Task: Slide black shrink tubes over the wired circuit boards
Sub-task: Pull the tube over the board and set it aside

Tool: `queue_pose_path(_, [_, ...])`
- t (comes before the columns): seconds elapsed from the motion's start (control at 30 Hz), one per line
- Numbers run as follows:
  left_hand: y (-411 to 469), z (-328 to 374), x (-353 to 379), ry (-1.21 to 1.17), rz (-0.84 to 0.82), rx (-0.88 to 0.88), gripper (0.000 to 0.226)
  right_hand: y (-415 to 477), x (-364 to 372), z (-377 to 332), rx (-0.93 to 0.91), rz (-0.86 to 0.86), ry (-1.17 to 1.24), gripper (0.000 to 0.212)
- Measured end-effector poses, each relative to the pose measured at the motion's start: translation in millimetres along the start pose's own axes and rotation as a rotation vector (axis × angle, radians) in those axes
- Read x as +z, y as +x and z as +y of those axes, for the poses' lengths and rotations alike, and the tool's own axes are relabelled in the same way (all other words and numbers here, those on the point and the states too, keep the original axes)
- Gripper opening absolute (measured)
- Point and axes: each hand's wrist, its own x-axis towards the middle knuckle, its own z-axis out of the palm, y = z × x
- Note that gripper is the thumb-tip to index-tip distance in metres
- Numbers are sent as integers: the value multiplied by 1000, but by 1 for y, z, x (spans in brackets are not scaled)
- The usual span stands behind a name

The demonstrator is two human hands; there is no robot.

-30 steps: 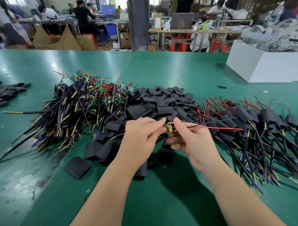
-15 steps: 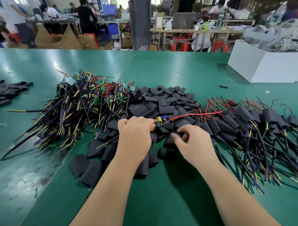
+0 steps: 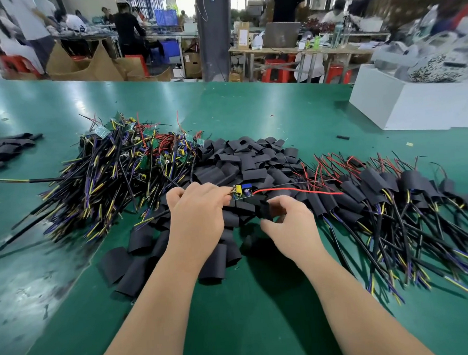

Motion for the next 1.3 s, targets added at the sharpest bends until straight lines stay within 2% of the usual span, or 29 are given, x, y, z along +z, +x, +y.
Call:
queue_pose_path(0.1, [0,-2,-1,-11,23,-10,23,-1,1,1,-14,-28,56,34])
queue_pose_path(0.2, [0,-4,-2,-29,42,-24,26,-1,0,-2,-22,-50,269,39])
queue_pose_path(0.27, [0,-6,-5,-60,47,-40,24,1,-10,-5,17,-19,526,37])
queue_pose_path(0.37, [0,-6,-8,-129,67,-64,23,7,-34,-9,134,-33,1145,28])
queue_pose_path(0.43, [1,-6,-10,-164,78,-63,23,10,-50,-7,206,12,1405,24])
queue_pose_path(0.53, [1,-5,-10,-188,68,-54,22,11,-65,-2,235,81,1541,14])
queue_pose_path(0.67, [1,-5,-10,-203,66,-47,21,9,-69,-9,181,107,1731,14])
queue_pose_path(0.77, [1,-6,-10,-204,65,-52,21,6,-69,-12,156,68,1744,18])
queue_pose_path(0.93, [2,-7,-10,-183,49,-70,22,1,-70,-11,86,-39,1574,34])
queue_pose_path(1.3, [2,-9,-9,-118,57,-121,23,-4,-69,-13,3,-136,1553,38])
